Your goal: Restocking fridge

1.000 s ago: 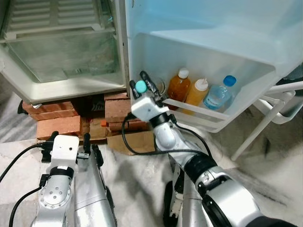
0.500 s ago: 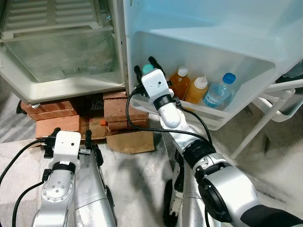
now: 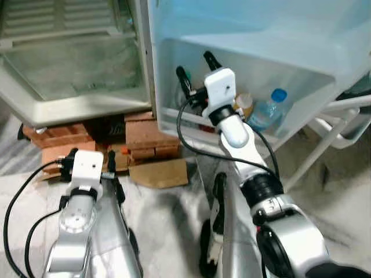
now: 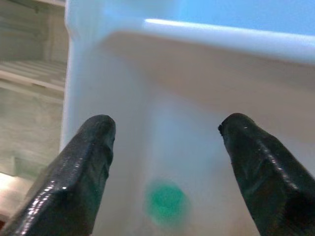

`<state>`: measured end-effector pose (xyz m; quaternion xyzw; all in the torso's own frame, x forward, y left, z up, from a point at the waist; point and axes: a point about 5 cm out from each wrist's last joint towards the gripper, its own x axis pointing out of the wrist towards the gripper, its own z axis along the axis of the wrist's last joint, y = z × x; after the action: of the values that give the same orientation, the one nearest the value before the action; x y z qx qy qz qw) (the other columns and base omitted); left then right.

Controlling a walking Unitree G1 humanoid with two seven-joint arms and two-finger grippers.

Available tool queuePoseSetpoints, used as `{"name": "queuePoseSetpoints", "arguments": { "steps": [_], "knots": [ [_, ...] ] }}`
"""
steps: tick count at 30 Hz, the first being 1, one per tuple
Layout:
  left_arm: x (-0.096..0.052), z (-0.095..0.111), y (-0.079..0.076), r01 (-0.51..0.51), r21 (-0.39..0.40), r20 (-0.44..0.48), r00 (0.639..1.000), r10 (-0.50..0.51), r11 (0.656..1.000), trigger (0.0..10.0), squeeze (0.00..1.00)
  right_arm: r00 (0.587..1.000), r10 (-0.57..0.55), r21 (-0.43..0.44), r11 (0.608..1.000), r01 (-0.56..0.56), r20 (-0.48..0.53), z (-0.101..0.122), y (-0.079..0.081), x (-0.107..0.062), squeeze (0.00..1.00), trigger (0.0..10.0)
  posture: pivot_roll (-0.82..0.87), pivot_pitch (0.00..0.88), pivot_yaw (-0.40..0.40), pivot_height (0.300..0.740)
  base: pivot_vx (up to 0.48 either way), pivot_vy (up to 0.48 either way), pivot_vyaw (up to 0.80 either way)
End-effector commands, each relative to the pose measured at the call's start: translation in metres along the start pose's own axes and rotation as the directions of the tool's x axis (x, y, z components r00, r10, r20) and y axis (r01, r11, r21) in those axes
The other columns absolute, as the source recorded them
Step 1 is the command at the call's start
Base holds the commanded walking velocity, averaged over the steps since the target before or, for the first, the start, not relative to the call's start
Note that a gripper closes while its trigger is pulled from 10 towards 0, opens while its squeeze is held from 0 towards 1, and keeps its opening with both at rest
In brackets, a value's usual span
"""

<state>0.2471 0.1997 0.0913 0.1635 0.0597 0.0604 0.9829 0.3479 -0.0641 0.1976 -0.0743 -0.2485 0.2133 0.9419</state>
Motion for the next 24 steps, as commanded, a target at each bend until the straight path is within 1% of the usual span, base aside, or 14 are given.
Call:
{"name": "queuePoseSetpoints", "arguments": {
  "steps": [1,4,5,6,7,10,12,14,15,18,19,21,23,24],
  "knots": [
    [0.0,-0.006,0.001,-0.009,0.008,-0.015,1.0,0.009,1.0,10.0,0.0,1.0,0.012,0.024,1.0,-0.013,0.02,0.007,-0.002,-0.009,1.0,10.0,0.13,0.116,-0.061,0.452,0.0,0.0,0.0],
    [0.002,-0.008,0.0,-0.007,-0.012,-0.019,1.0,0.007,1.0,10.0,0.0,1.0,0.007,0.058,0.998,-0.007,-0.004,0.005,-0.002,-0.032,1.0,10.0,0.12,0.094,-0.059,0.452,0.0,0.0,0.0],
    [0.001,-0.009,-0.002,0.0,-0.025,-0.025,1.0,-0.001,1.0,10.0,0.0,0.998,-0.012,0.085,0.996,0.017,-0.059,-0.002,-0.003,-0.05,1.0,10.0,0.12,0.071,-0.058,0.452,0.0,0.0,0.0],
    [0.001,-0.009,-0.002,0.0,-0.025,-0.025,1.0,-0.001,1.0,10.0,0.0,0.998,-0.012,0.085,0.996,0.017,-0.059,-0.002,-0.003,-0.05,1.0,10.0,0.12,0.071,-0.058,0.452,0.0,0.0,0.0],
    [0.001,-0.011,-0.004,0.001,-0.029,-0.028,1.0,-0.002,1.0,10.0,0.0,0.991,-0.049,0.112,0.992,0.063,-0.124,-0.011,-0.005,-0.07,1.0,10.0,0.11,0.047,-0.053,0.452,0.0,0.0,0.0],
    [0.0,-0.011,-0.007,0.015,-0.05,-0.019,1.0,-0.016,0.999,10.0,0.0,0.965,-0.13,0.143,0.976,0.166,-0.229,-0.022,-0.009,-0.102,1.0,10.0,0.11,0.016,-0.04,0.452,0.0,0.0,0.0],
    [0.0,-0.011,-0.008,0.023,-0.05,-0.014,1.0,-0.024,0.998,10.0,0.0,0.958,-0.143,0.146,0.972,0.183,-0.248,-0.024,-0.01,-0.108,1.0,10.0,0.11,0.01,-0.035,0.452,0.0,0.0,0.0],
    [0.001,-0.009,-0.01,0.045,-0.05,0.001,0.999,-0.045,0.998,10.0,0.0,0.954,-0.122,0.128,0.978,0.163,-0.275,-0.025,-0.009,-0.124,1.0,10.0,0.1,0.0,-0.029,0.452,0.0,0.0,0.0],
    [0.002,-0.007,-0.011,0.07,-0.047,0.018,0.997,-0.07,0.996,10.0,0.0,0.944,-0.128,0.116,0.979,0.17,-0.305,-0.028,-0.009,-0.133,0.31,10.0,0.1,0.0,-0.029,0.452,0.0,0.0,0.0],
    [0.002,-0.007,-0.011,0.077,-0.045,0.023,0.997,-0.077,0.996,10.0,0.0,0.938,-0.134,0.113,0.977,0.179,-0.32,-0.028,-0.009,-0.135,0.31,10.0,0.1,0.0,-0.029,0.452,0.0,0.0,0.0],
    [0.003,-0.007,-0.011,0.082,-0.049,0.029,0.996,-0.081,0.995,10.0,0.0,0.937,-0.144,0.106,0.977,0.186,-0.318,-0.027,-0.008,-0.136,0.0,10.0,0.1,0.0,-0.025,0.452,0.0,0.0,0.0],
    [0.005,-0.004,-0.01,0.102,-0.089,0.047,0.994,-0.098,0.991,10.0,0.0,0.934,-0.16,0.067,0.979,0.191,-0.319,-0.019,-0.004,-0.14,0.0,10.0,0.09,0.0,-0.024,0.452,0.0,0.0,0.0],
    [0.006,-0.002,-0.009,0.095,-0.105,0.064,0.994,-0.089,0.99,10.0,0.0,0.938,-0.178,0.103,0.971,0.217,-0.297,-0.014,-0.002,-0.142,0.0,10.0,0.1,0.0,-0.024,0.452,0.0,0.0,0.0],
    [0.006,-0.002,-0.009,0.096,-0.107,0.066,0.994,-0.089,0.99,10.0,0.0,0.936,-0.193,0.083,0.97,0.227,-0.293,-0.013,-0.003,-0.142,0.0,10.0,0.09,0.0,-0.023,0.457,0.0,0.0,0.0]
  ]
}}
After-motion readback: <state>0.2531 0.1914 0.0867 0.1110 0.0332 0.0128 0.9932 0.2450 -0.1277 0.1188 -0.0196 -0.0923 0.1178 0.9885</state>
